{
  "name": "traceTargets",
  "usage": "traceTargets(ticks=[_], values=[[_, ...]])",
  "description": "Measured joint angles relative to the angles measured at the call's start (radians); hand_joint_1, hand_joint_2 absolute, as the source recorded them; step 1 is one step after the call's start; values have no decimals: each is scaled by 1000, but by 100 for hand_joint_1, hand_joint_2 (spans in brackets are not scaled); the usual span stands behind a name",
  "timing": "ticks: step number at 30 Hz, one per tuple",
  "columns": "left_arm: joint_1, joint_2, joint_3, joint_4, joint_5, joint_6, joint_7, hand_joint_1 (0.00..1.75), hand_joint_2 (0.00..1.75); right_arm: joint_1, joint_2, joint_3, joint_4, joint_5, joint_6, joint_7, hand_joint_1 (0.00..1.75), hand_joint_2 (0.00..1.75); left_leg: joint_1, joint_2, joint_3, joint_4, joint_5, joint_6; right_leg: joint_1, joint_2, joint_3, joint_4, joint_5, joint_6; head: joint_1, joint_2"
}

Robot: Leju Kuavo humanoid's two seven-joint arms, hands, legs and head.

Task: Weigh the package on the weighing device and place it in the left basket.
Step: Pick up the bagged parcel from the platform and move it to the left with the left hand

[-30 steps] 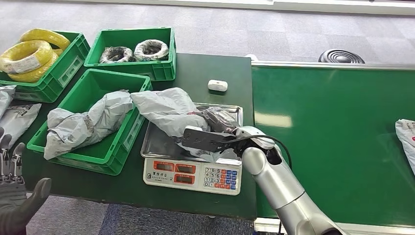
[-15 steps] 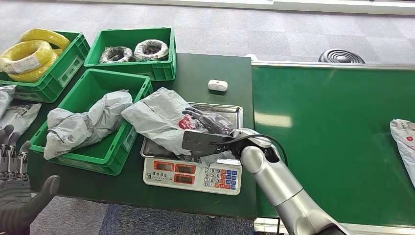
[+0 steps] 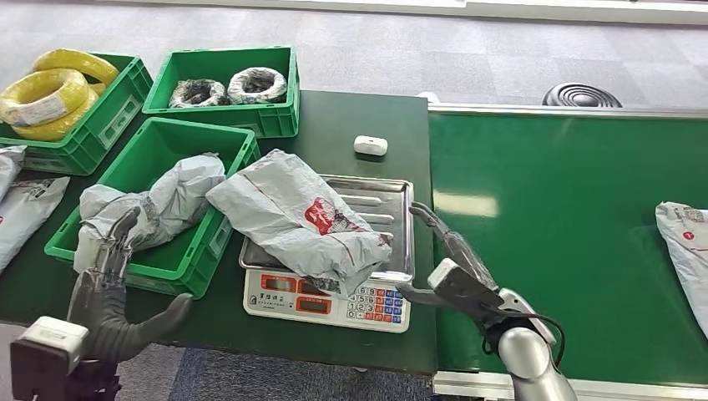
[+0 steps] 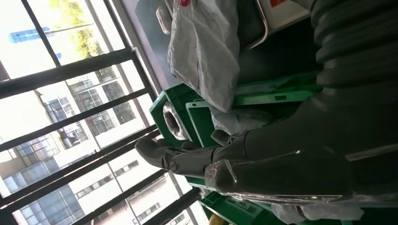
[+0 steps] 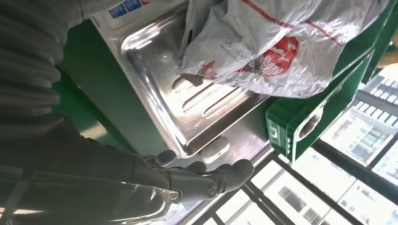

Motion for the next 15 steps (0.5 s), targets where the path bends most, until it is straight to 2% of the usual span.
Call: traceTargets(ticks=[4,10,15], values=[[-26,30,-53,41,-21,26,26,0,175,72,-8,-33,-50,-20,-61,-14,0,175,0,1,1,0,0,0,0,1,-1,0,0,0,0,0],[-112,56,-143,155,-189,109,164,0,175,228,-25,-67,-147,-219,-390,-133,0,175,0,-1,-1,0,0,0,0,-1,0,0,0,0,0,0],[-208,67,-218,267,-242,146,212,0,175,316,-52,-77,-223,-299,-511,-154,0,175,0,1,0,0,0,0,0,1,-1,0,0,0,0,0]])
